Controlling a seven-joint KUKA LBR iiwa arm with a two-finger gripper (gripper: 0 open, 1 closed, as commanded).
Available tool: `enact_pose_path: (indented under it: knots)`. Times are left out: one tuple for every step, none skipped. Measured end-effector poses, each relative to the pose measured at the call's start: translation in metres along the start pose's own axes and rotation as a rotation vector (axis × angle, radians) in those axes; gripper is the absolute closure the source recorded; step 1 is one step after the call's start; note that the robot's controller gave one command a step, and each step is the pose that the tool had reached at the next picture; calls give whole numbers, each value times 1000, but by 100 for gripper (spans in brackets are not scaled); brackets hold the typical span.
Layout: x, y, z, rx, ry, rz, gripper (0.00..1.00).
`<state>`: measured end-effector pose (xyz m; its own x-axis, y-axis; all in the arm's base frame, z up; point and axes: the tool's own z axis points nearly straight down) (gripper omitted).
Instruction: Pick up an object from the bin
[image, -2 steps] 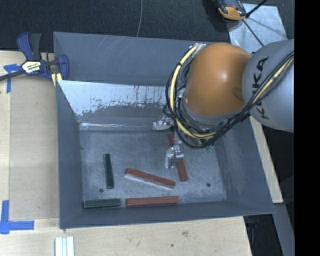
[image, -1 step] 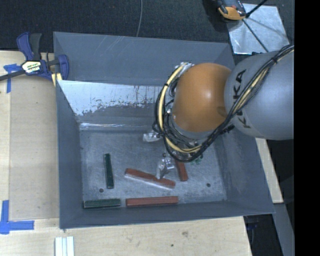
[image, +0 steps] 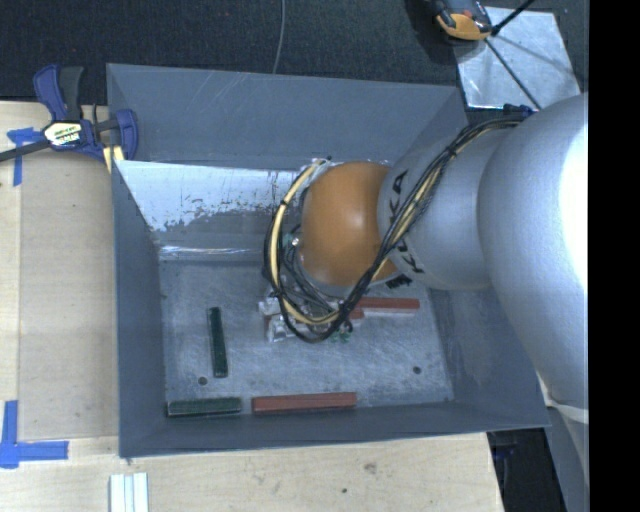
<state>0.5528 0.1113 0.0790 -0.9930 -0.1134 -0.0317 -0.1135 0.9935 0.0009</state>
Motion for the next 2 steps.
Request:
enact_pose_path:
  knots:
    - [0,0,0,0,0,0,100]
    - [2,-2,-130,1,28,12,100]
